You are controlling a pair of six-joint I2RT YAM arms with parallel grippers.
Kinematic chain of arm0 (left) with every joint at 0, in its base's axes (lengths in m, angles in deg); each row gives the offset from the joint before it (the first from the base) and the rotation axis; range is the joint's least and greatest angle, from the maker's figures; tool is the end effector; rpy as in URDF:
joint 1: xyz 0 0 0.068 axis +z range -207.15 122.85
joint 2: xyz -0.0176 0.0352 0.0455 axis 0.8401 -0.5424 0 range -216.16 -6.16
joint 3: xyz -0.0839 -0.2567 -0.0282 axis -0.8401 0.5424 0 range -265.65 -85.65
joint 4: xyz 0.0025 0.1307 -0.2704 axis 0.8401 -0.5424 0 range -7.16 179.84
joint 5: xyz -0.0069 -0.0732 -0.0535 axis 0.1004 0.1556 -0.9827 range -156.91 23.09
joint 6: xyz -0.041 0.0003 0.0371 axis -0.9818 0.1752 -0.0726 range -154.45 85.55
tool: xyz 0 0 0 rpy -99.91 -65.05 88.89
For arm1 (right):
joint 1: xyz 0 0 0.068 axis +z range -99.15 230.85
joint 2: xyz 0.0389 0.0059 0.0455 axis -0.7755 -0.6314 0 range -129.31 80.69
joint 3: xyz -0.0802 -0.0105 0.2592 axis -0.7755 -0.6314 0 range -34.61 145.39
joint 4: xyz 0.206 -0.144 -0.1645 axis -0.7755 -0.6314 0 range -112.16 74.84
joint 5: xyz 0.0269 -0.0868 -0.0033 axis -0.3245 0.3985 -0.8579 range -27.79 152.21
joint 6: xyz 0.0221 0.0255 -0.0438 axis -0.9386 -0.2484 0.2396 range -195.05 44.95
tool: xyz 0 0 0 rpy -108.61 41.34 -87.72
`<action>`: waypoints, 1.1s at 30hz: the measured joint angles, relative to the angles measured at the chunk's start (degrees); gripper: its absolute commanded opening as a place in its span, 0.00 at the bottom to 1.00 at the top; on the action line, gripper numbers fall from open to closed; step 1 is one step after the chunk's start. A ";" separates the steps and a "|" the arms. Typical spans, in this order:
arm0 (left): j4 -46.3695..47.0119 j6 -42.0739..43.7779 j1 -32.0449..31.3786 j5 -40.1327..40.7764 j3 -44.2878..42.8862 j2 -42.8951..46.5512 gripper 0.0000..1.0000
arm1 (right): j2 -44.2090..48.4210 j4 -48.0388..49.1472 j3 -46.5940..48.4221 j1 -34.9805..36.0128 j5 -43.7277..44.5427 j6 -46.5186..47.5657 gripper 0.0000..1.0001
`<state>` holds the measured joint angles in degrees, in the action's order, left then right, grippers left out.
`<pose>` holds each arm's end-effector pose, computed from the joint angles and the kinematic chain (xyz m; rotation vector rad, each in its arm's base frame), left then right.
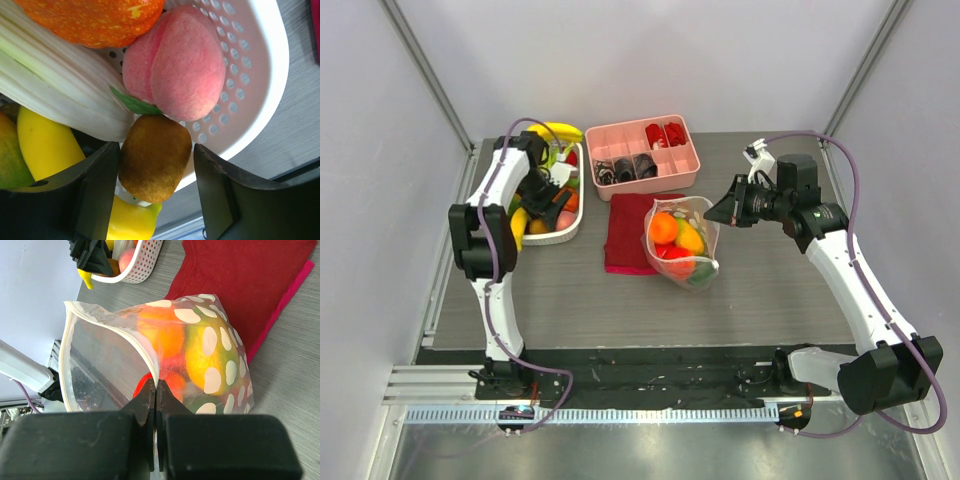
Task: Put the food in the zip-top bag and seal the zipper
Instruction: Pick up the fake fruit from the bin, then place the fake fruit in the zipper food storage bag.
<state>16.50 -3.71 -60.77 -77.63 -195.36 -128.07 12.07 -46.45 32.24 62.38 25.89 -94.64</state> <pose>0.4585 -0.0360 0.2240 0.9003 2.8745 -0.2473 0.2890 0.0816 0.3523 -0.2304 2.1720 0.9923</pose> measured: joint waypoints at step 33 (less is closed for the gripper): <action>6.14 -13.73 -32.83 -16.28 -23.50 22.56 0.48 | -0.02 0.00 0.00 0.00 0.00 2.49 0.01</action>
<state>22.64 -17.44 -93.60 -93.91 -218.85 -105.51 12.05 -46.45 32.24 62.38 25.89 -92.15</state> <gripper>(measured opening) 0.486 0.023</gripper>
